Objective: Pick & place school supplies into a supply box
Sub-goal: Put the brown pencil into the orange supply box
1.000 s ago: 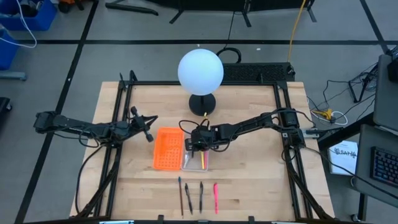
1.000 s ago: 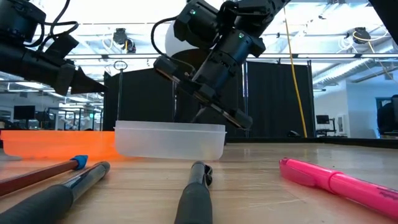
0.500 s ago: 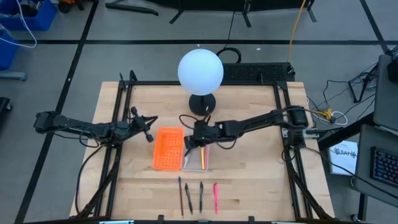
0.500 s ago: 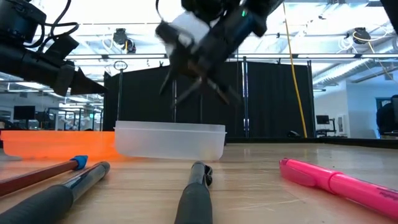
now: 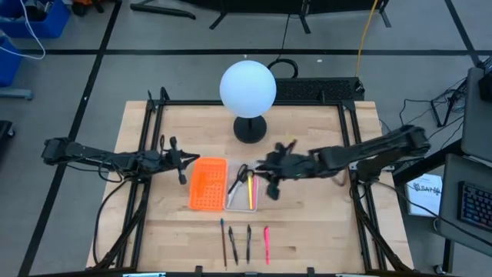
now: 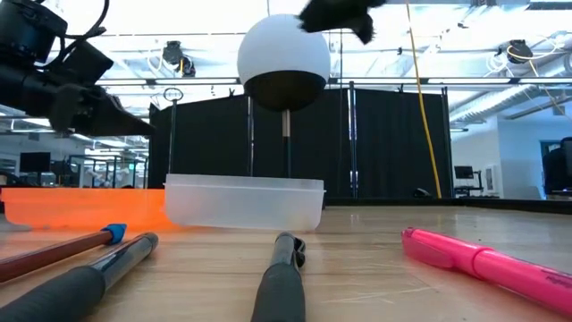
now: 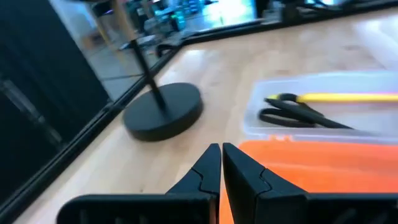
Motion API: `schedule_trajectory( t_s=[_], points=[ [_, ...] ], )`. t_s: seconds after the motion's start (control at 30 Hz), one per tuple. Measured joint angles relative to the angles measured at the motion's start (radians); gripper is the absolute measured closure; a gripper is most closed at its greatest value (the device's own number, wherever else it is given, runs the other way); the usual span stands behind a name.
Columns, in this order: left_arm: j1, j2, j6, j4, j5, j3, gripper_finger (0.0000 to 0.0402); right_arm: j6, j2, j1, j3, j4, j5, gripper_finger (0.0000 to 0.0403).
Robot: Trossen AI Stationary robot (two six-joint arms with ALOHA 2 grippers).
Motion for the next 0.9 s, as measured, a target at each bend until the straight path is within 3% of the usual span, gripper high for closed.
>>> schedule_trajectory(
  t_s=[0.13,0.5,0.7,0.9],
  points=[
    [0.0,0.0,0.065,0.0,-0.016,0.0,0.0376,-0.014,-0.146,0.003,-0.192,0.103,0.019,0.0395],
    [0.0,0.0,0.024,0.021,-0.05,0.0,0.0376,-0.141,-0.497,0.01,-0.555,0.277,0.047,0.0402],
    [0.0,0.0,-0.077,-0.073,-0.05,0.0,0.0376,-0.149,-0.651,0.01,-0.681,0.4,0.047,0.0402],
    [0.0,0.0,-0.2,-0.165,-0.041,0.0,0.0376,-0.163,-0.764,0.008,-0.736,0.399,-0.006,0.0403]
  ],
)
